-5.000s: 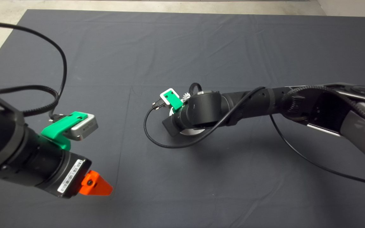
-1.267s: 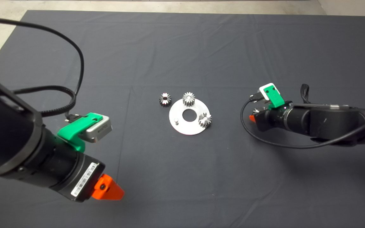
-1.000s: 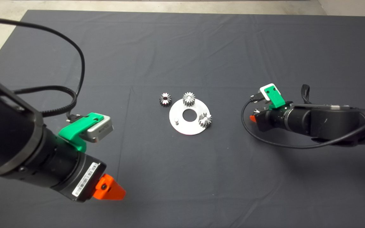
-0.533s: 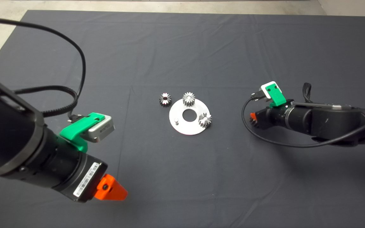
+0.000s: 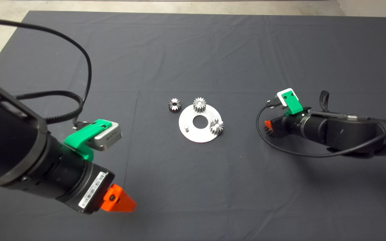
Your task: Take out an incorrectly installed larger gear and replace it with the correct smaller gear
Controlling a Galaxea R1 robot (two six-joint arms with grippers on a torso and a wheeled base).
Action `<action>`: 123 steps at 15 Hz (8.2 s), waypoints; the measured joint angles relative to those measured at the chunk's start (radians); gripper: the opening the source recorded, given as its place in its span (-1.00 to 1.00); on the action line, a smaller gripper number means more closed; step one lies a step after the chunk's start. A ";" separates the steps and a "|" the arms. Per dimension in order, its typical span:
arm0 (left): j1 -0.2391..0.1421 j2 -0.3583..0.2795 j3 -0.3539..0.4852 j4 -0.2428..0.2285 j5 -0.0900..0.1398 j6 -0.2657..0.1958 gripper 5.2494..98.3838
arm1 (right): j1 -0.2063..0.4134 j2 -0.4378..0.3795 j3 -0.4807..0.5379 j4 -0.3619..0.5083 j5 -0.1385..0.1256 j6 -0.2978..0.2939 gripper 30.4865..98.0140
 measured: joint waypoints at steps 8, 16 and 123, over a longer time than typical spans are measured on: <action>0.011 -0.007 -0.012 0.027 0.007 0.003 1.00 | 0.354 -0.129 0.127 0.577 0.001 0.031 0.29; 0.117 0.148 -0.307 0.243 0.014 0.001 1.00 | 0.542 -0.266 0.209 1.263 0.004 0.030 0.69; 0.313 0.685 -1.301 0.308 0.131 0.501 -0.35 | 0.642 -0.274 0.319 1.367 0.000 0.034 0.99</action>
